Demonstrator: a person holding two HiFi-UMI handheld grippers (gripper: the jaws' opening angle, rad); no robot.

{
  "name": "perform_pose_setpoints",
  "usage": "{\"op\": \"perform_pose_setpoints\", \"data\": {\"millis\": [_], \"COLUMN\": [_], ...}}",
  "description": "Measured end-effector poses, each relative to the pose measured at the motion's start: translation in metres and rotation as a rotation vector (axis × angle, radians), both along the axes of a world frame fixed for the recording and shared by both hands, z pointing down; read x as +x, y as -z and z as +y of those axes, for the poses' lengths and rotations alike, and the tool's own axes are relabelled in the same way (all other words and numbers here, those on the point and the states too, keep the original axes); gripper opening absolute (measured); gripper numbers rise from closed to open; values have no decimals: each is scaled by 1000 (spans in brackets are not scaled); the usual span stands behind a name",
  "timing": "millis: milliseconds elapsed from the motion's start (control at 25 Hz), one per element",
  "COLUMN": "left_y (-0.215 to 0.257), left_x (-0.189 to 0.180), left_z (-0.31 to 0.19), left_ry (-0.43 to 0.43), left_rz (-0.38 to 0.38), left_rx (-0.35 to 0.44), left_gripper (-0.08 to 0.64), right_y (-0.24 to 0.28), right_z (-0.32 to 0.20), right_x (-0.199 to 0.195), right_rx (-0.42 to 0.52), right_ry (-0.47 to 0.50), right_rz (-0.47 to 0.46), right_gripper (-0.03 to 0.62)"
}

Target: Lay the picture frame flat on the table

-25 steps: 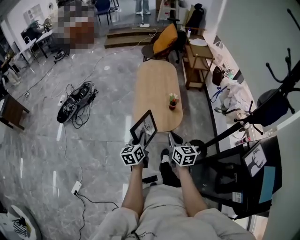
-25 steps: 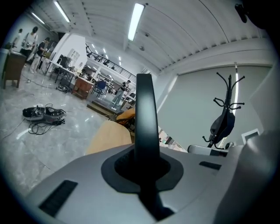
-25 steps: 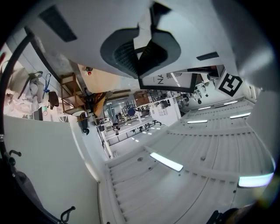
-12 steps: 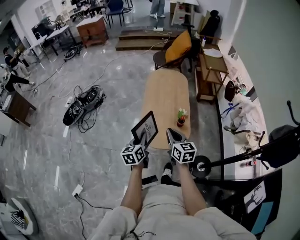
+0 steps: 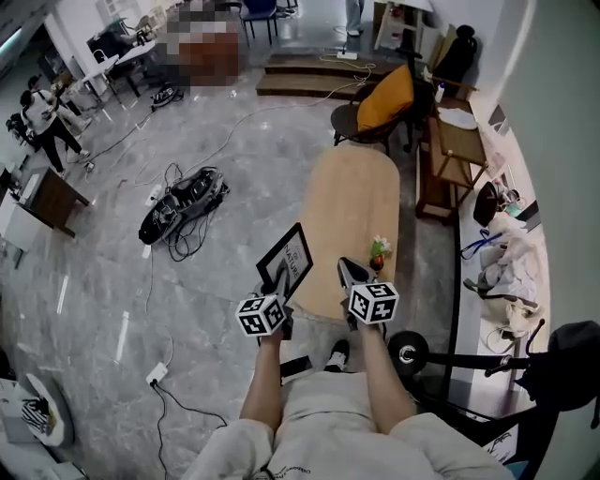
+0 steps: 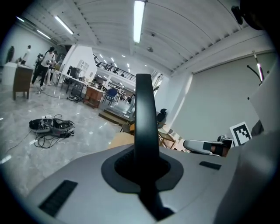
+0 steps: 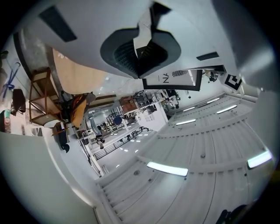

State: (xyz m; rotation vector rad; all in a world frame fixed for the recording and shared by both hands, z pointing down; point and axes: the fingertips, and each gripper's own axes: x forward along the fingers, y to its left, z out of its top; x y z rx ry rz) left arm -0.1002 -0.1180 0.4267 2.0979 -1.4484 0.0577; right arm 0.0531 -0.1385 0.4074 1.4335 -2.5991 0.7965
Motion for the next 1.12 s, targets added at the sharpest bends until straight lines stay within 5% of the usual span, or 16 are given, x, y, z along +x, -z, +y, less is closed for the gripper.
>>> {"op": "perform_pose_setpoints", "data": {"millis": [320, 560, 800, 1120], "left_y": [-49, -99, -190, -307], "left_x": [-25, -47, -54, -40], "left_z": [-22, -53, -69, -104], "left_ry": [-19, -90, -193, -346], "left_rz": [-20, 69, 92, 136], "left_rx": [-99, -190, -334, -447], "left_gripper": [28, 28, 28, 28], "right_y": [-58, -122, -206, -306], "right_z": [-27, -49, -53, -96], "right_x": [17, 30, 33, 5], "right_rx": [-75, -161, -288, -312], "right_ry": [19, -12, -89, -123], "right_rz": [36, 80, 120, 189], "right_gripper": [32, 32, 32, 32]}}
